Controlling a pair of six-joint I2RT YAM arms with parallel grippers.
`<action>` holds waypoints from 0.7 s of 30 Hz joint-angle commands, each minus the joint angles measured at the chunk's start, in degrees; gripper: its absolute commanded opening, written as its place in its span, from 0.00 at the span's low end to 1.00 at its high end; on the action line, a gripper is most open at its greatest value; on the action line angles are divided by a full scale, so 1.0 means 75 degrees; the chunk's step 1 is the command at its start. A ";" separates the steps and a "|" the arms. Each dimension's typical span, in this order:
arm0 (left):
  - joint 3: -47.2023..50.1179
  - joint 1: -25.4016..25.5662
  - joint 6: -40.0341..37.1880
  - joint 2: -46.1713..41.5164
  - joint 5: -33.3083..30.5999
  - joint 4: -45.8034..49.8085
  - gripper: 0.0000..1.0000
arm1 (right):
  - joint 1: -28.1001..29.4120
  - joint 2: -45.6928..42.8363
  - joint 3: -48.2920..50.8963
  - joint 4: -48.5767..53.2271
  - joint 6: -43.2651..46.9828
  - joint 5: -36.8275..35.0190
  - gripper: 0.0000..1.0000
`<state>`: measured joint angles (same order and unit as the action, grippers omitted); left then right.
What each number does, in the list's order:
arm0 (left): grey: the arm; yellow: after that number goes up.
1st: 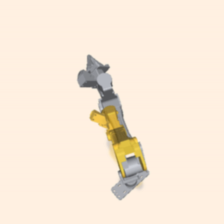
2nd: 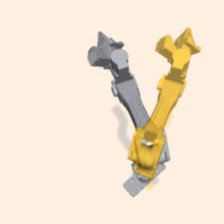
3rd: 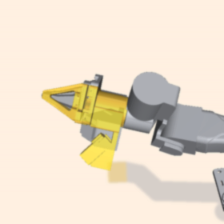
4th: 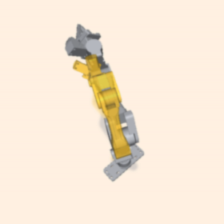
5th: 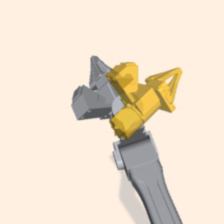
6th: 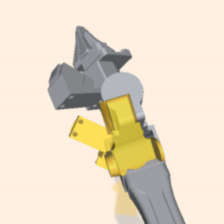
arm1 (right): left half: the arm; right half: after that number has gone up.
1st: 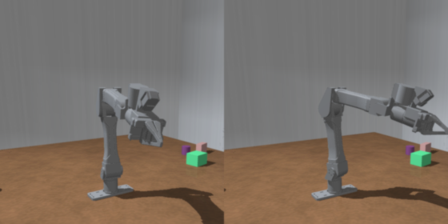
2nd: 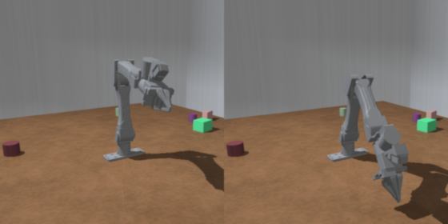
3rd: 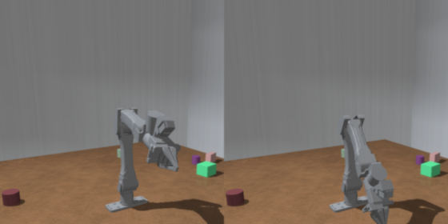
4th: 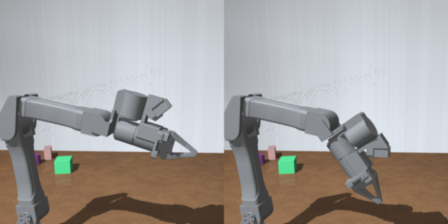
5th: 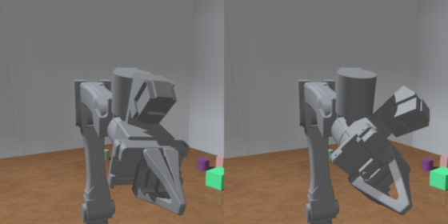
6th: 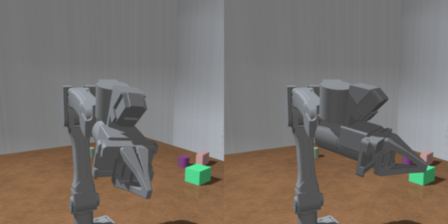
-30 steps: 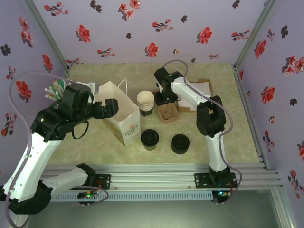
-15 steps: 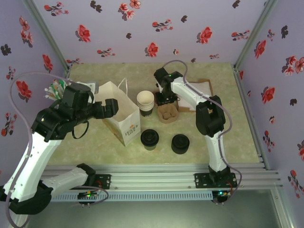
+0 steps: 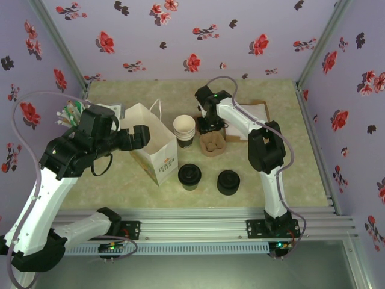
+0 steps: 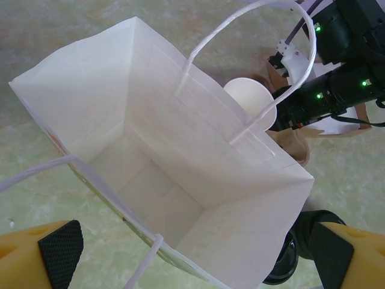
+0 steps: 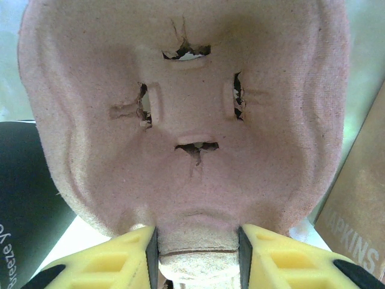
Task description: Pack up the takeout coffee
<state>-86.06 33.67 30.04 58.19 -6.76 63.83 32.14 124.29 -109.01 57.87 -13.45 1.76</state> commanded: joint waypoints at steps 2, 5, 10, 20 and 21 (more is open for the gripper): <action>0.0119 -0.0079 0.0157 -0.0104 0.0092 -0.0175 0.99 | -0.0012 -0.0315 -0.0160 0.0288 0.0071 0.0047 0.39; 0.0131 -0.0077 0.0160 -0.0087 0.0105 -0.0175 0.99 | -0.0008 -0.0373 -0.0137 0.0288 0.0071 0.0047 0.39; 0.0131 -0.0083 0.0184 -0.0098 0.0105 -0.0191 0.99 | -0.0008 -0.0447 -0.0125 0.0304 0.0059 0.0047 0.40; 0.0123 -0.0078 0.0194 -0.0106 0.0117 -0.0176 0.99 | -0.0020 -0.0510 -0.0113 0.0323 0.0037 0.0015 0.40; 0.0119 -0.0075 0.0201 -0.0114 0.0117 -0.0181 0.99 | -0.0020 -0.0550 -0.0100 0.0324 0.0014 -0.0010 0.39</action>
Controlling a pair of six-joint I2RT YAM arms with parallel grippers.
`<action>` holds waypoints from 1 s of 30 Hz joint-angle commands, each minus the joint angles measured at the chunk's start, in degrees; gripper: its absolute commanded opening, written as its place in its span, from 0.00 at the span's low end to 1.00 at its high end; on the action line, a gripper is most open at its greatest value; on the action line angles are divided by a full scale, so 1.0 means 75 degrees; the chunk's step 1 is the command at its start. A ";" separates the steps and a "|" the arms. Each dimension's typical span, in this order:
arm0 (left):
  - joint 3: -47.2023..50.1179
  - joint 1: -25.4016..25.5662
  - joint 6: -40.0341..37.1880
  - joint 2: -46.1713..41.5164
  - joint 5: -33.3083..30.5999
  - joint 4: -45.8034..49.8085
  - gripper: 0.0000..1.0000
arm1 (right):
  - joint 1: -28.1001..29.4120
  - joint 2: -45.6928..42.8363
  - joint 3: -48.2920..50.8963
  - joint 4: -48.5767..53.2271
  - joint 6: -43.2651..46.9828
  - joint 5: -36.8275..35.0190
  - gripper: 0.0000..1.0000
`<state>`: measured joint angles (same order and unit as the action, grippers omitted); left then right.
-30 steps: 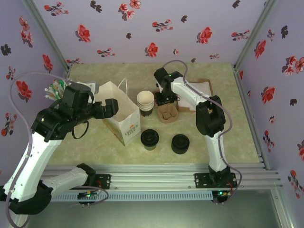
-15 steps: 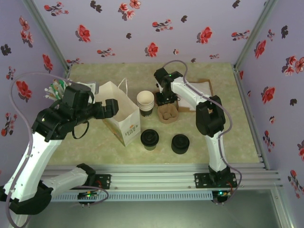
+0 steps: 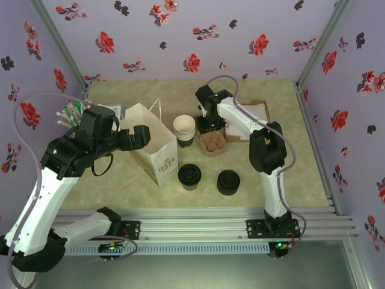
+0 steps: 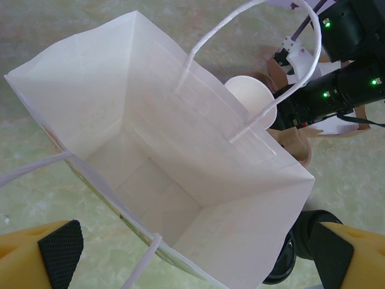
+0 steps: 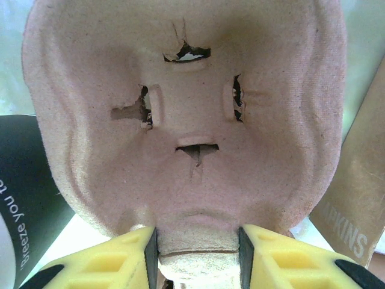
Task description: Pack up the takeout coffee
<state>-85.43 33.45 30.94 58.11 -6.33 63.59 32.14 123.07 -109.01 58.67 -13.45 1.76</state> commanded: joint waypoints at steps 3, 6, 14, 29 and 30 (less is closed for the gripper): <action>0.0020 -0.0045 0.0074 -0.0114 0.0074 -0.0148 0.99 | -0.0031 -0.0501 -0.0093 0.0230 -0.0039 -0.0109 0.39; 0.0034 -0.0050 0.0085 -0.0157 0.0076 -0.0182 0.99 | -0.0034 -0.0619 -0.0099 0.0249 -0.0068 -0.0139 0.39; 0.0061 -0.0054 0.0102 -0.0478 -0.0117 -0.0387 0.99 | -0.0032 -0.1008 -0.0073 0.0368 -0.0194 -0.0327 0.39; 0.0017 -0.0165 0.0127 -0.1139 -0.1600 0.0215 0.99 | -0.0008 -0.2349 -0.0464 0.1036 -0.0221 -0.0350 0.38; 0.0098 -0.0181 0.0173 -0.1224 -0.1609 0.0228 0.99 | 0.0005 -0.2440 -0.0523 0.1098 -0.0216 -0.0310 0.38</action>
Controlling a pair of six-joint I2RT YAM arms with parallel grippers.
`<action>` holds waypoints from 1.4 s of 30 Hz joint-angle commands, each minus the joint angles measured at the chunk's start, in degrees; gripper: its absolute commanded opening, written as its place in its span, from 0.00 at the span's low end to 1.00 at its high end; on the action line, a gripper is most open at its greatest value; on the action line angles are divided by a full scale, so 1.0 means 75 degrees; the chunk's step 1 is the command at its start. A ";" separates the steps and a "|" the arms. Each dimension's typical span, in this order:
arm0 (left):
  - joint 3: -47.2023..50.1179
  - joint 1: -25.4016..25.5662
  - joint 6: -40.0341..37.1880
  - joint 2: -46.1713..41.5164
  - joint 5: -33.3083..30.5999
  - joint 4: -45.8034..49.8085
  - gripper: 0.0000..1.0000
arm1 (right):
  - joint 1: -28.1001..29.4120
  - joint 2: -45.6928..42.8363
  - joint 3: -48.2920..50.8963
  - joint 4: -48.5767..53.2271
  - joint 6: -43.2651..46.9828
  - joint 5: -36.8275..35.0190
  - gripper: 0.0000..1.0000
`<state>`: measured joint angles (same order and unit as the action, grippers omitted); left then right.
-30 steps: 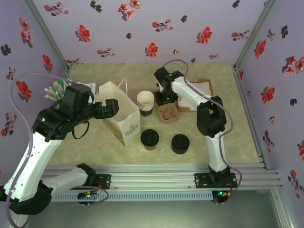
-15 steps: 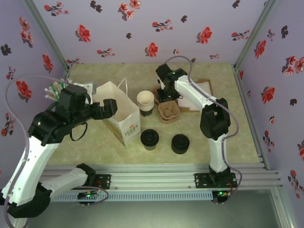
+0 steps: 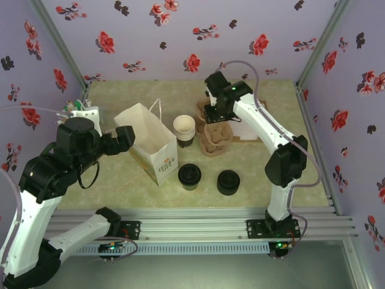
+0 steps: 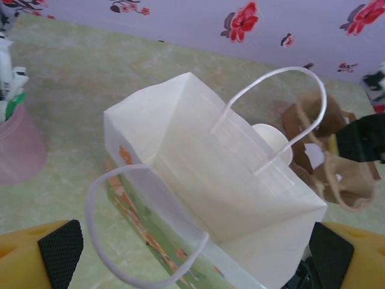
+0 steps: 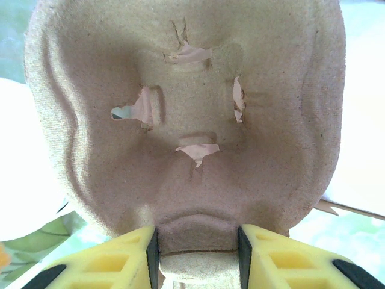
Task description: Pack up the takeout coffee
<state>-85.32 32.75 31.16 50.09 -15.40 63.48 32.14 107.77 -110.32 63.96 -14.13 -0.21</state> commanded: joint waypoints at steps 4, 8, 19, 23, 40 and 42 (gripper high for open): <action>0.0575 -0.0147 0.0426 -0.0572 -0.0564 0.0371 0.99 | 0.0082 -0.0763 -0.0577 0.0602 -0.0038 0.0291 0.39; 0.0969 -0.0193 0.0710 -0.0977 -0.0745 0.0507 0.99 | 0.0275 -0.1009 -0.0926 0.0870 -0.0014 0.0448 0.39; 0.1969 -0.0321 0.1770 -0.1804 -0.1401 0.0966 0.94 | 0.1287 -0.1130 -0.2600 0.1831 0.0016 0.0857 0.40; 0.2193 -0.0362 0.1878 -0.1805 -0.1453 0.0859 0.91 | 0.1603 -0.1025 -0.3165 0.2005 -0.0014 0.1081 0.41; 0.2619 -0.1581 0.1736 -0.1248 -0.0515 0.0008 0.76 | 0.2502 0.0425 -0.5586 0.1653 -0.0511 0.2423 0.41; 0.2689 -0.1986 0.1619 -0.1173 -0.0175 -0.0122 0.75 | 0.2543 0.0565 -0.5720 0.1526 -0.0579 0.2521 0.41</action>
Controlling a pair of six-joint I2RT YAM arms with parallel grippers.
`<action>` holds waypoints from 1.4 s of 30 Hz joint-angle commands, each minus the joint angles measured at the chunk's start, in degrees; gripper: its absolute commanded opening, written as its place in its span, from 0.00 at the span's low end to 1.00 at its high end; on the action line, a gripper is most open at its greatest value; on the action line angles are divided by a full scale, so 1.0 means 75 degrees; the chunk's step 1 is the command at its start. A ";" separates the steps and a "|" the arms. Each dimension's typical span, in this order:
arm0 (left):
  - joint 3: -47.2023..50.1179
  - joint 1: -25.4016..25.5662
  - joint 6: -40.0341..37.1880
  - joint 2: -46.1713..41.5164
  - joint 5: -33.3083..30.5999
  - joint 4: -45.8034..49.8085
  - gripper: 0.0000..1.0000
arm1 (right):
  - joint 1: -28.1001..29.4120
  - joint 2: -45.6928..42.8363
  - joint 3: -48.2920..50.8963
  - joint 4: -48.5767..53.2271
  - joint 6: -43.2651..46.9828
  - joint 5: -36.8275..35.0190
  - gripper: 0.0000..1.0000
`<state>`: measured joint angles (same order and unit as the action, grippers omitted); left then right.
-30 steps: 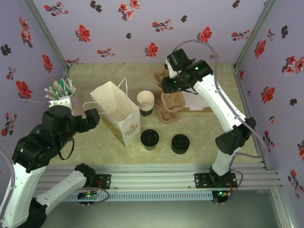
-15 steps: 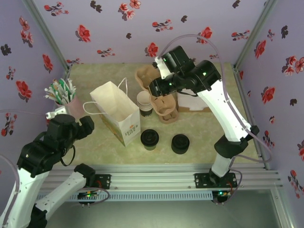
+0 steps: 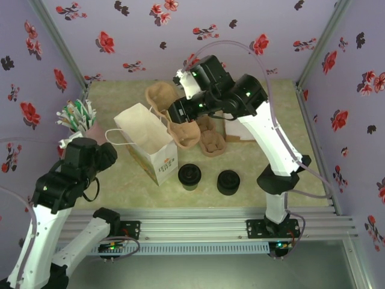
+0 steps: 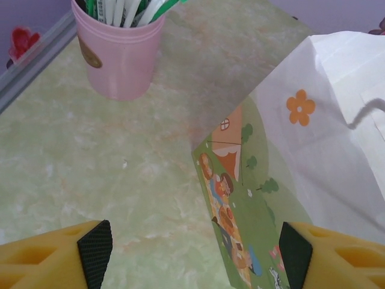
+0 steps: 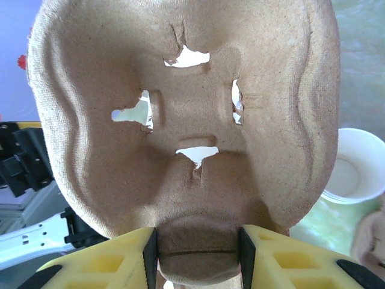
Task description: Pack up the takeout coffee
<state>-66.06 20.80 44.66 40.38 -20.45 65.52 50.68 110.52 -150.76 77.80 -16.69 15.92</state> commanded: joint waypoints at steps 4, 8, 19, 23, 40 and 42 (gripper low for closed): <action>0.0195 -0.1583 -0.0548 0.0197 0.1373 -0.0537 0.70 | 0.0125 0.0348 -0.0386 -0.0720 -0.0411 0.0601 0.40; 0.0293 -0.2943 -0.0945 0.0445 0.2677 -0.0682 0.61 | 0.0134 0.0488 -0.0447 -0.1045 -0.0537 0.0764 0.40; 0.0121 -0.4660 -0.1203 0.1722 0.4485 -0.2154 0.59 | 0.0175 0.1173 -0.0817 -0.1772 -0.0878 0.1198 0.38; -0.0609 -0.4660 -0.1306 0.2269 0.4472 -0.2276 0.59 | 0.0212 0.1283 -0.0839 -0.2024 -0.0938 0.1293 0.38; -0.4349 -0.4366 -0.2481 0.5929 0.4899 -0.1262 0.45 | 0.0222 0.1460 -0.0826 -0.1880 -0.0769 0.1168 0.38; -0.4769 -0.4063 -0.2642 0.6398 0.4898 -0.1062 0.43 | 0.0227 0.1474 -0.0821 -0.1866 -0.0755 0.1165 0.37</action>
<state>-97.47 -12.29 28.80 85.62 14.66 53.93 51.92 120.68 -155.28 64.12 -23.09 24.47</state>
